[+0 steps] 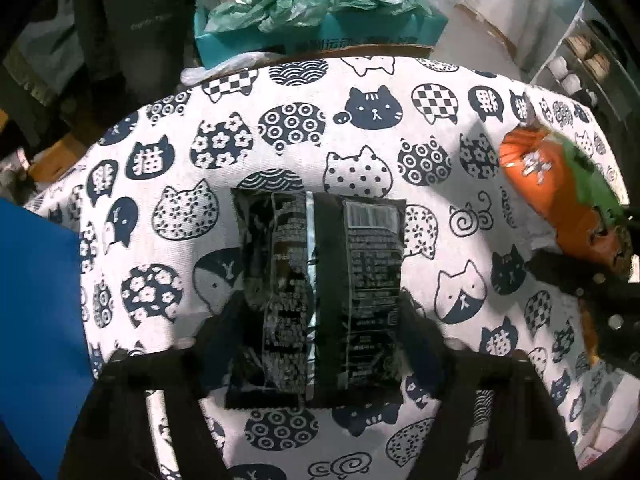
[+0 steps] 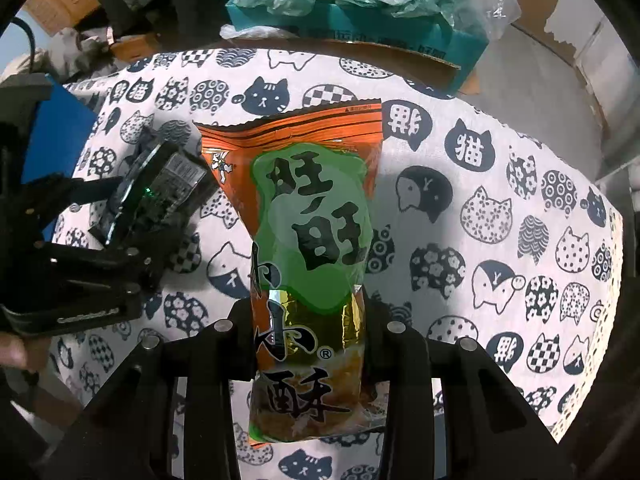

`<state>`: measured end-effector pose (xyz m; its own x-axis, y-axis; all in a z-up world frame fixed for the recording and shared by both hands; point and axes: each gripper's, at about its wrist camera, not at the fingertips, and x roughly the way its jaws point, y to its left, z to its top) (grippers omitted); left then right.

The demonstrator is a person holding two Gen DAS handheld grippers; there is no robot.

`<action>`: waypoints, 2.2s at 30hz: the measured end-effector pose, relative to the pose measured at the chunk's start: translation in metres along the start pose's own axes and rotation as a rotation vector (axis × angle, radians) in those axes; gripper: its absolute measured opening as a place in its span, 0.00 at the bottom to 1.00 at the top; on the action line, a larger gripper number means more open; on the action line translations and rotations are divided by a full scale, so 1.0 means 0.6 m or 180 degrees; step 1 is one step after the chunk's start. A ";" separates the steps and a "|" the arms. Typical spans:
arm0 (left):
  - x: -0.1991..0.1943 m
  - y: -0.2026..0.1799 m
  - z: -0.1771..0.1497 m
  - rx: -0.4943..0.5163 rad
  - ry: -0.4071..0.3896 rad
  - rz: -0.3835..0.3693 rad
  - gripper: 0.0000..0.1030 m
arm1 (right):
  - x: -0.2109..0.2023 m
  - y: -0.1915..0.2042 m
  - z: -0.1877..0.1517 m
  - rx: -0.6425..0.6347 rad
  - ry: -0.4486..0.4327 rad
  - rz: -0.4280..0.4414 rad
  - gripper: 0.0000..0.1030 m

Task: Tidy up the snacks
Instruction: 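Lift both bags and carry them over the cardboard box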

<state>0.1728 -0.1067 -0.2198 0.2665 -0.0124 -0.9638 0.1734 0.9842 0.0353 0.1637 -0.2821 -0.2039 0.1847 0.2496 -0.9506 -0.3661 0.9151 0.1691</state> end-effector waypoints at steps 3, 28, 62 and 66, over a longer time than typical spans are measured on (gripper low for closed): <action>-0.010 0.002 -0.008 -0.0005 -0.0073 -0.0055 0.57 | -0.011 0.012 0.000 0.0002 -0.0047 0.0004 0.33; -0.190 0.019 -0.084 0.0042 -0.0482 -0.0051 0.54 | -0.108 0.069 -0.020 0.0074 -0.0388 -0.0106 0.33; -0.358 0.152 -0.158 -0.0214 -0.0934 0.0025 0.54 | -0.223 0.230 -0.008 -0.0192 -0.0839 0.0127 0.33; -0.364 0.172 -0.165 -0.0286 -0.0960 0.0008 0.54 | -0.225 0.257 0.006 -0.0270 -0.0847 0.0179 0.33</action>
<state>0.0388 0.0153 -0.0315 0.5384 -0.0484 -0.8413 0.0913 0.9958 0.0011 0.0857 -0.1735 -0.0488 0.3907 0.3840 -0.8366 -0.4556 0.8704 0.1866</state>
